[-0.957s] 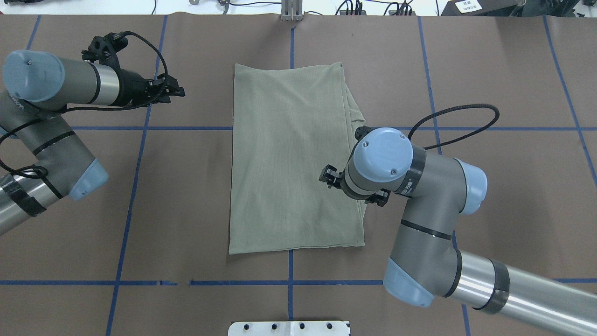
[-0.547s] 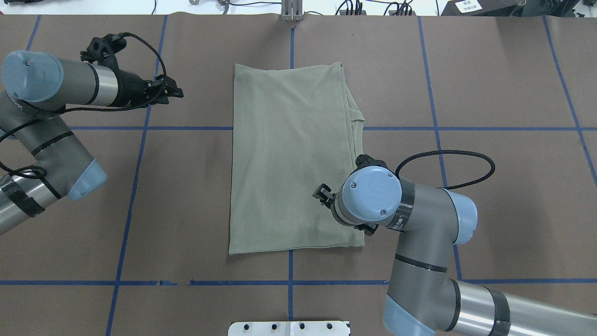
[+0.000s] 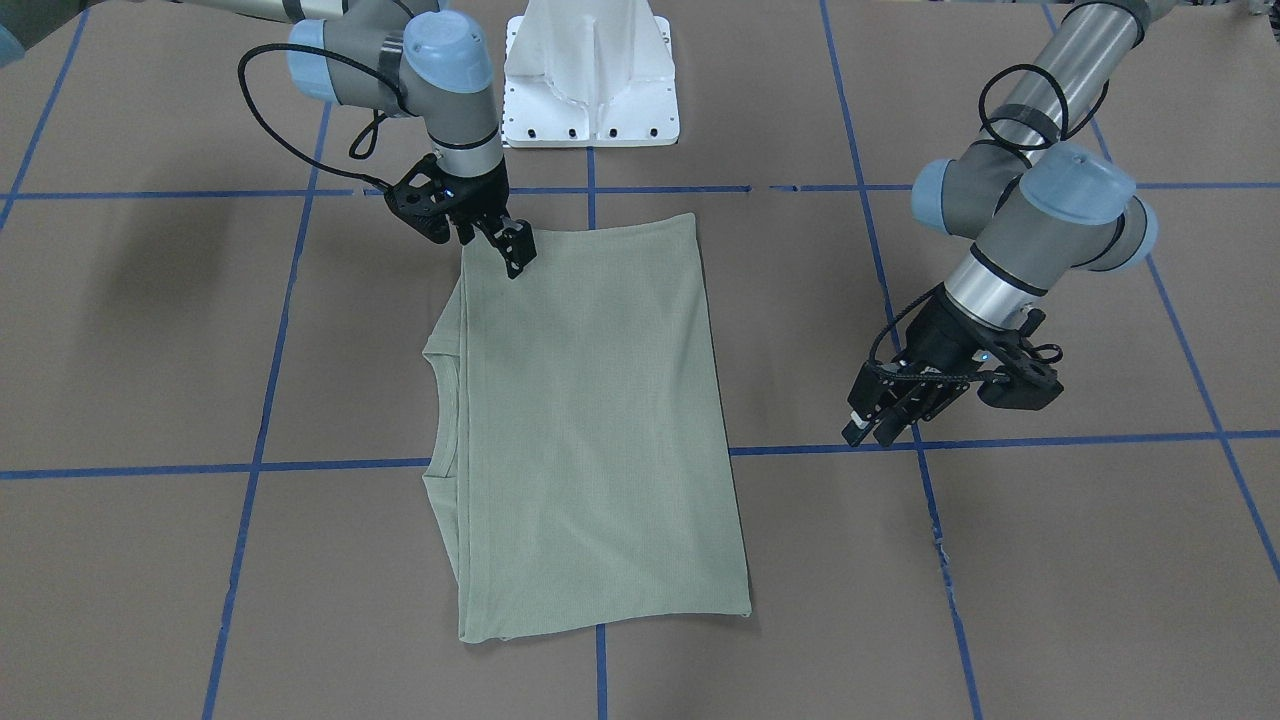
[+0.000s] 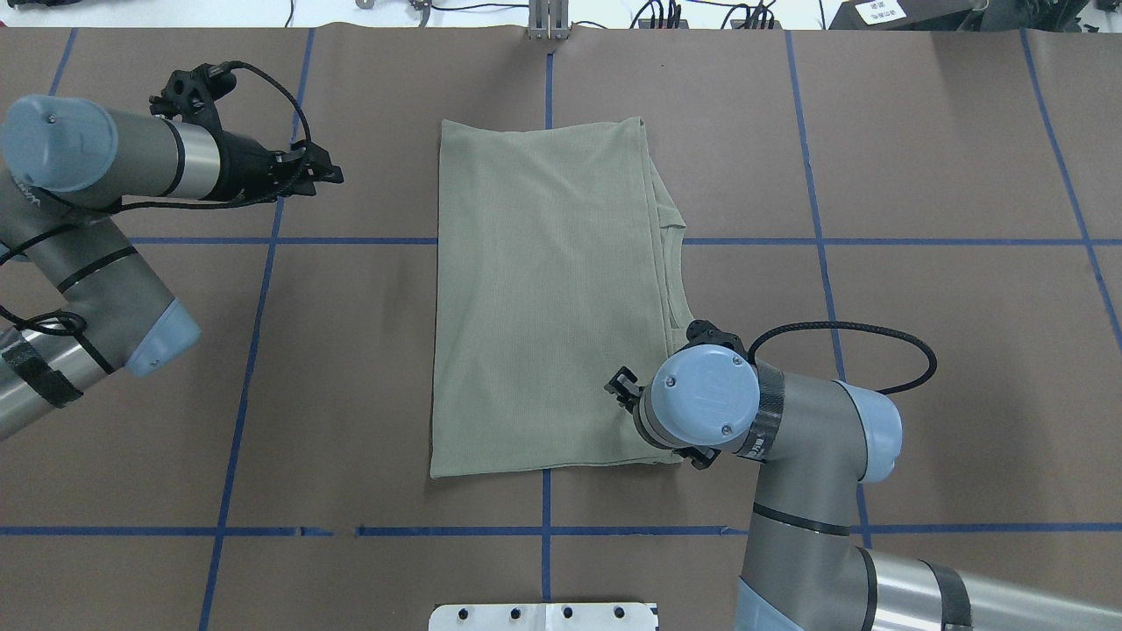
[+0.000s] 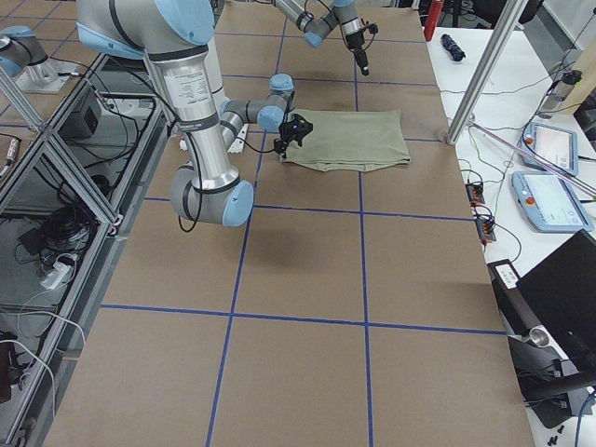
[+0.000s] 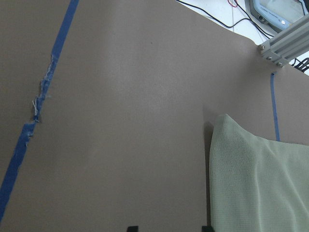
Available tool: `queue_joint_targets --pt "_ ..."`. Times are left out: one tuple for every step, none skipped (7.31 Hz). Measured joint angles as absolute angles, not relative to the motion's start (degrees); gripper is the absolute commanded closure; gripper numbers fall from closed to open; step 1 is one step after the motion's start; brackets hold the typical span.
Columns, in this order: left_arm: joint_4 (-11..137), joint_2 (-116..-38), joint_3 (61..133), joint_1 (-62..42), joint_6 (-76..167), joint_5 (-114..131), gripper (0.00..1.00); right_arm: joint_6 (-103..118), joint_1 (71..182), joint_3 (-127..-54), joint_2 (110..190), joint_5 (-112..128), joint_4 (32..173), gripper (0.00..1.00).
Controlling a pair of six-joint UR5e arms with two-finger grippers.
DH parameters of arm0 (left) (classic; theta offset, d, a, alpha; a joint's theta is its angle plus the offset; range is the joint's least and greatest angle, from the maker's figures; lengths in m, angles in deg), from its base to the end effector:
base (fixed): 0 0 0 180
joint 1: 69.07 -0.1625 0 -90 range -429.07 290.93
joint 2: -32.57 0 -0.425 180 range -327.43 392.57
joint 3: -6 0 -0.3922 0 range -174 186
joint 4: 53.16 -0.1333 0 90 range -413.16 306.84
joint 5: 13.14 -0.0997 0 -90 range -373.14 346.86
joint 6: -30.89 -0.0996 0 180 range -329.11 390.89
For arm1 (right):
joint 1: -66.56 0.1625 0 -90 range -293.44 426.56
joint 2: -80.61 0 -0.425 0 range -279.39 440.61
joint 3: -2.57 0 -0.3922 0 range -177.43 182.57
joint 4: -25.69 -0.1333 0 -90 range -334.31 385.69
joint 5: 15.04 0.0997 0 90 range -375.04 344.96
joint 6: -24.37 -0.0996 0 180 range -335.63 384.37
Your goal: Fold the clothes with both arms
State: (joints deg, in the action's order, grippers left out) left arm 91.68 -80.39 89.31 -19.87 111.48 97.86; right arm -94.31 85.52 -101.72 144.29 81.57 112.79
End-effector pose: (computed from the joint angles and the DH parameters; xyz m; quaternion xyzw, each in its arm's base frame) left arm 0.3590 -0.5653 0.3797 0.1506 0.5711 -0.1726 0.7883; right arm -0.5530 -0.3188 0.2913 -0.0847 -0.3642 0.3549 0.8569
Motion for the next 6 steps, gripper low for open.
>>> queue_joint_targets --pt "91.68 -80.42 89.36 -19.83 111.48 97.87 0.46 -94.5 85.5 -101.74 144.41 81.61 112.79 0.16" --pt "91.68 -80.45 89.39 -19.79 111.48 97.87 0.46 -94.5 85.46 -101.75 144.54 81.67 112.79 0.18" --pt "91.68 -80.45 89.4 -19.78 111.49 97.86 0.46 -94.43 85.46 -101.75 144.64 81.77 112.79 0.27" --pt "91.68 -80.49 89.43 -19.74 111.49 97.86 0.46 -94.41 85.46 -101.82 144.71 81.85 112.79 0.33" --pt "91.68 -80.52 89.46 -19.71 111.49 97.86 0.46 -94.47 85.42 -101.9 144.82 81.85 112.79 0.34" --pt "91.68 -80.53 89.48 -19.69 111.49 97.86 0.46 -94.57 85.36 -101.97 144.98 81.78 112.79 0.38"
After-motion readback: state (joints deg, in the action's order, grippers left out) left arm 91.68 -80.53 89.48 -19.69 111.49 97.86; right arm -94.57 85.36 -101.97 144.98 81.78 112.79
